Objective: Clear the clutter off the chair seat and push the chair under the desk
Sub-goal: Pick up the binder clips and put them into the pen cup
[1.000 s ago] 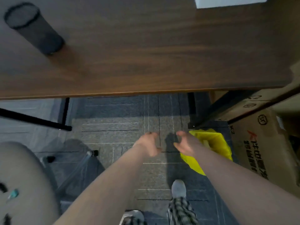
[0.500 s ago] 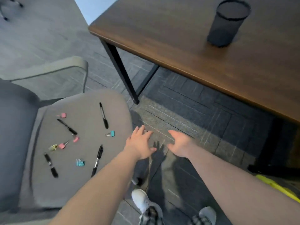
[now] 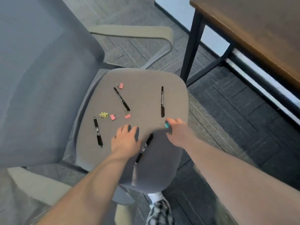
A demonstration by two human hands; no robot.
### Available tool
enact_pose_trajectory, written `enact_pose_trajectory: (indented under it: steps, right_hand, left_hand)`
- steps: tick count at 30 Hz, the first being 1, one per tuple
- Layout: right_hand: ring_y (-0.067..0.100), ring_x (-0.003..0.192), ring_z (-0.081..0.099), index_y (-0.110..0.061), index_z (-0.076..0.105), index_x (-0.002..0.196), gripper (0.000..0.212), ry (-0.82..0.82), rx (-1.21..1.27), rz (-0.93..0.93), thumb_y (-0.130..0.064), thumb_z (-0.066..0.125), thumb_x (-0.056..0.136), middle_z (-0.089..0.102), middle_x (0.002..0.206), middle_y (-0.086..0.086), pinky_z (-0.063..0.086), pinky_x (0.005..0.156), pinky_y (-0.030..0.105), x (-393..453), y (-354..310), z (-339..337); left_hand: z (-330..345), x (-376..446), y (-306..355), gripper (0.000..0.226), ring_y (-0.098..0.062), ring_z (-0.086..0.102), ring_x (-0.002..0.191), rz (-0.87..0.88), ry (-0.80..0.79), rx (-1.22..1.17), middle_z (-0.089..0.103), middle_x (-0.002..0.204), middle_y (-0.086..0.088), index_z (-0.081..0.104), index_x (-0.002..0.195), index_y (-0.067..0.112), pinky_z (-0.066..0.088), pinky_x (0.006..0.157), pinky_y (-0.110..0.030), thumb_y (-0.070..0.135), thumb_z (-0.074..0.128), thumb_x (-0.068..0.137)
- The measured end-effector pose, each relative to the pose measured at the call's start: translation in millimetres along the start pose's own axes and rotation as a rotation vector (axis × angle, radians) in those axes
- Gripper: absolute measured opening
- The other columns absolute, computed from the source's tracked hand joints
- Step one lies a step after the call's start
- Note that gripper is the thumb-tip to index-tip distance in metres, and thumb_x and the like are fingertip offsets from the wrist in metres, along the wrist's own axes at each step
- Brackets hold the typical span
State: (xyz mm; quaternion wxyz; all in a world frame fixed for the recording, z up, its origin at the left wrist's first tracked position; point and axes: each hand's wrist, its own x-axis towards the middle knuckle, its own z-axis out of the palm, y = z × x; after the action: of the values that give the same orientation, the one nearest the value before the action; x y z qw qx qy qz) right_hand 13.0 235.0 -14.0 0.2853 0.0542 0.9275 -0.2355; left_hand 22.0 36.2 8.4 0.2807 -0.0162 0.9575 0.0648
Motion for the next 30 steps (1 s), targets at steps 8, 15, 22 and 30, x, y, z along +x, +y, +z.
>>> enact_pose_trajectory:
  steps: [8, 15, 22, 30]
  right_hand:
    - [0.037, 0.114, 0.045, -0.021, 0.038, 0.135, 0.046, 0.036, -0.252, -0.025, -0.009, 0.046, 0.091, 0.038, 0.134, 0.012, 0.050, 0.081, 0.045, 24, -29, 29]
    - [0.038, 0.099, 0.051, -0.010, 0.047, 0.112, 0.025, 0.068, -0.255, -0.035, -0.002, 0.038, 0.090, 0.043, 0.115, 0.016, 0.040, 0.069, 0.040, 31, -40, 32]
    - [0.035, 0.102, 0.053, -0.009, 0.052, 0.102, 0.016, 0.045, -0.140, -0.076, -0.013, 0.047, 0.087, 0.050, 0.113, 0.013, 0.040, 0.073, 0.035, 40, -68, 28]
    - [0.034, 0.100, 0.055, -0.011, 0.049, 0.096, 0.016, 0.061, -0.059, -0.089, -0.005, 0.038, 0.087, 0.059, 0.109, 0.014, 0.034, 0.070, 0.033, 62, -125, 25]
  left_hand:
    - [12, 18, -44, 0.048, -0.031, 0.041, 0.120, -0.093, -0.067, -0.127, 0.036, 0.132, -0.006, 0.038, 0.134, 0.026, 0.048, 0.091, -0.044, 0.039, 0.051, 0.090]
    - [29, 25, -46, 0.044, -0.036, 0.054, 0.106, 0.054, -0.139, -0.006, 0.035, 0.126, -0.012, 0.038, 0.130, 0.021, 0.048, 0.087, -0.044, 0.031, 0.053, 0.090]
    - [20, 34, -46, 0.030, -0.040, 0.052, 0.103, 0.014, -0.152, -0.069, 0.043, 0.115, -0.015, 0.040, 0.112, 0.009, 0.043, 0.080, -0.043, 0.020, 0.049, 0.085]
    - [-13, 53, -72, 0.035, -0.036, 0.054, 0.106, -0.066, 0.058, -0.219, 0.052, 0.113, -0.014, 0.048, 0.117, 0.010, 0.044, 0.081, -0.038, 0.014, 0.044, 0.082]
